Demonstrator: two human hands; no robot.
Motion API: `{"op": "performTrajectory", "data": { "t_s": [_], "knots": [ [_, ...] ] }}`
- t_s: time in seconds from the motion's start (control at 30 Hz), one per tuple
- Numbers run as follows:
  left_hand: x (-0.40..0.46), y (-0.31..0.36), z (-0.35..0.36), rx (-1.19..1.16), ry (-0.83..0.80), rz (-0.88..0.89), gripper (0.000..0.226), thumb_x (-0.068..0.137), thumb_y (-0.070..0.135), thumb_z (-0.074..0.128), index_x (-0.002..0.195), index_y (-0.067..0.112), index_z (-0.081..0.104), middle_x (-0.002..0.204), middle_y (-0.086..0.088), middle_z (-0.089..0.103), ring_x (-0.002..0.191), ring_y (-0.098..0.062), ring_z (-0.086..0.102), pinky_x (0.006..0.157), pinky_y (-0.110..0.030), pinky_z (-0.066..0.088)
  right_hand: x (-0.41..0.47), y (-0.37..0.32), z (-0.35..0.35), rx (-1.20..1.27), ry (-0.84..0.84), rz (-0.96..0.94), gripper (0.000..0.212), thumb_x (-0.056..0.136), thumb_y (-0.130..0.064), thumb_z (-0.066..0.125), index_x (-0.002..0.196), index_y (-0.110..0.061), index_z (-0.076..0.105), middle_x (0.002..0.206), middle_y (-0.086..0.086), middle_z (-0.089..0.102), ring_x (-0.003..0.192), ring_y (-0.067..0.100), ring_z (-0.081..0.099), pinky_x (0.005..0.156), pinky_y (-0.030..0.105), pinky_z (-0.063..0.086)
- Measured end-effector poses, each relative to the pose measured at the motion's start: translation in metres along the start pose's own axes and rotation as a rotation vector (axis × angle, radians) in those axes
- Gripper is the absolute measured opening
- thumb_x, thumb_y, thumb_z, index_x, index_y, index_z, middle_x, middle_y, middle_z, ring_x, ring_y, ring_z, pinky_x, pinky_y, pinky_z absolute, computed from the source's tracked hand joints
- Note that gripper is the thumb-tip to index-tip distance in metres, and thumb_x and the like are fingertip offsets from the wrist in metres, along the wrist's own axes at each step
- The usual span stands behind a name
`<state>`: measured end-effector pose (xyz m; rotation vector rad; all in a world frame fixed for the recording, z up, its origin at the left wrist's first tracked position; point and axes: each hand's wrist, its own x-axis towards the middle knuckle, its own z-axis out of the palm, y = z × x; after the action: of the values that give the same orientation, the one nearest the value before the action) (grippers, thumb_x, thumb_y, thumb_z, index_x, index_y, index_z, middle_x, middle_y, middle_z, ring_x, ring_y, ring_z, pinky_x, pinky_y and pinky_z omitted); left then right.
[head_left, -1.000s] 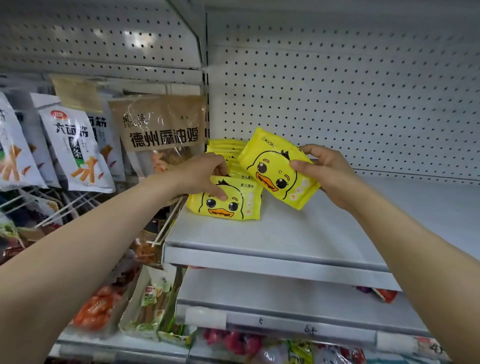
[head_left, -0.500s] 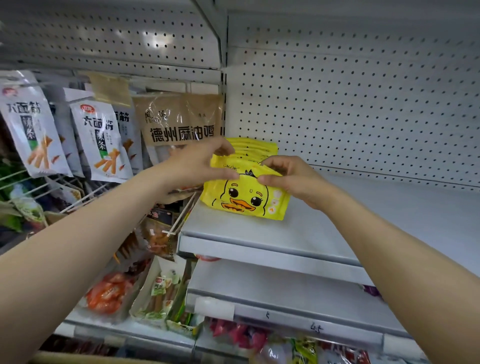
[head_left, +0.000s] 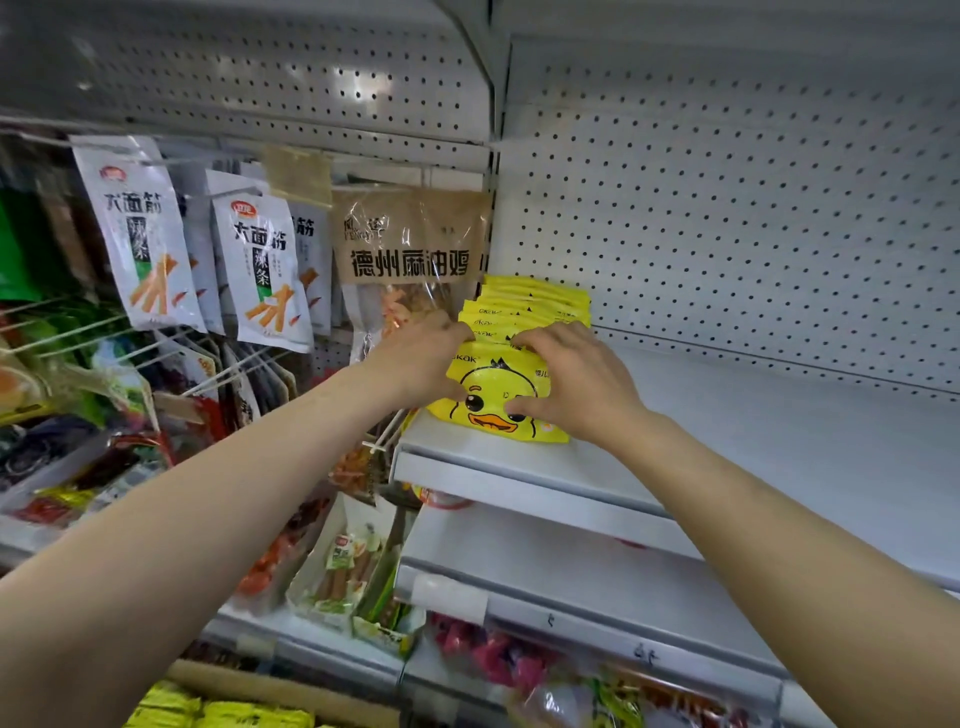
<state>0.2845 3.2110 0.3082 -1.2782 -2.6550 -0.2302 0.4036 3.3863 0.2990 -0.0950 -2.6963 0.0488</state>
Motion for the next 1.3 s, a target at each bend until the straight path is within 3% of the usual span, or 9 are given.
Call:
{"op": "performTrajectory", "data": {
  "t_s": [0.13, 0.27, 0.37, 0.6, 0.8, 1.03, 1.3],
  "knots": [
    [-0.004, 0.014, 0.012, -0.014, 0.021, 0.004, 0.094, 0.072, 0.055, 0.075, 0.148, 0.022, 0.030, 0.147, -0.005, 0.036, 0.138, -0.026, 0.030, 0.110, -0.048, 0.031, -0.011, -0.001, 0.012, -0.141, -0.032, -0.008, 0.084, 0.079, -0.060, 0.067, 0.149, -0.024, 0.037, 0.144, 0.001, 0.044, 0.133, 0.024, 0.035, 0.099, 0.040, 0.038],
    [-0.011, 0.027, 0.024, 0.046, 0.079, -0.036, 0.099, 0.077, 0.047, 0.074, 0.153, 0.017, 0.017, 0.157, -0.006, 0.025, 0.145, -0.026, 0.019, 0.118, -0.047, 0.018, -0.018, -0.008, 0.021, -0.182, -0.054, 0.051, 0.082, 0.087, -0.058, 0.058, 0.154, -0.024, 0.025, 0.159, 0.007, 0.023, 0.147, 0.026, 0.018, 0.113, 0.043, 0.026],
    [-0.018, 0.036, 0.025, 0.053, 0.086, -0.088, 0.102, 0.078, 0.046, 0.074, 0.154, 0.017, 0.012, 0.159, -0.010, 0.018, 0.147, -0.028, 0.016, 0.118, -0.049, 0.017, -0.021, -0.013, 0.017, -0.174, -0.074, 0.085, 0.083, 0.087, -0.058, 0.059, 0.154, -0.026, 0.021, 0.162, 0.008, 0.017, 0.149, 0.027, 0.012, 0.119, 0.045, 0.020],
    [-0.066, 0.061, 0.002, 0.027, 0.096, -0.151, 0.096, 0.076, 0.038, 0.079, 0.151, 0.017, 0.023, 0.156, -0.014, 0.025, 0.143, -0.033, 0.024, 0.114, -0.048, 0.027, -0.041, -0.027, -0.024, -0.174, -0.005, 0.049, 0.071, 0.087, -0.050, 0.063, 0.146, -0.021, 0.036, 0.152, 0.009, 0.035, 0.142, 0.029, 0.027, 0.113, 0.043, 0.028],
    [-0.136, 0.074, -0.024, -0.001, 0.222, -0.240, 0.066, 0.083, 0.041, 0.068, 0.138, 0.016, 0.042, 0.138, -0.011, 0.044, 0.128, -0.034, 0.039, 0.102, -0.047, 0.040, -0.076, -0.059, -0.056, -0.088, 0.044, -0.019, 0.058, 0.091, -0.049, 0.058, 0.141, -0.022, 0.044, 0.147, 0.006, 0.043, 0.135, 0.028, 0.037, 0.108, 0.039, 0.031],
    [-0.234, 0.076, -0.044, 0.007, 0.309, -0.356, 0.057, 0.086, 0.040, 0.063, 0.134, 0.013, 0.048, 0.128, -0.013, 0.050, 0.123, -0.034, 0.044, 0.099, -0.046, 0.043, -0.126, -0.113, -0.072, 0.079, 0.054, -0.149, 0.055, 0.089, -0.048, 0.060, 0.137, -0.026, 0.046, 0.145, 0.004, 0.045, 0.133, 0.029, 0.040, 0.108, 0.044, 0.036],
    [-0.319, 0.060, -0.050, 0.097, 0.258, -0.449, 0.057, 0.086, 0.040, 0.066, 0.134, 0.015, 0.047, 0.131, -0.011, 0.049, 0.122, -0.033, 0.045, 0.095, -0.047, 0.047, -0.161, -0.179, -0.062, 0.166, 0.017, -0.267, 0.053, 0.090, -0.045, 0.060, 0.137, -0.024, 0.047, 0.144, 0.001, 0.046, 0.133, 0.025, 0.040, 0.102, 0.040, 0.043]
  ]
}}
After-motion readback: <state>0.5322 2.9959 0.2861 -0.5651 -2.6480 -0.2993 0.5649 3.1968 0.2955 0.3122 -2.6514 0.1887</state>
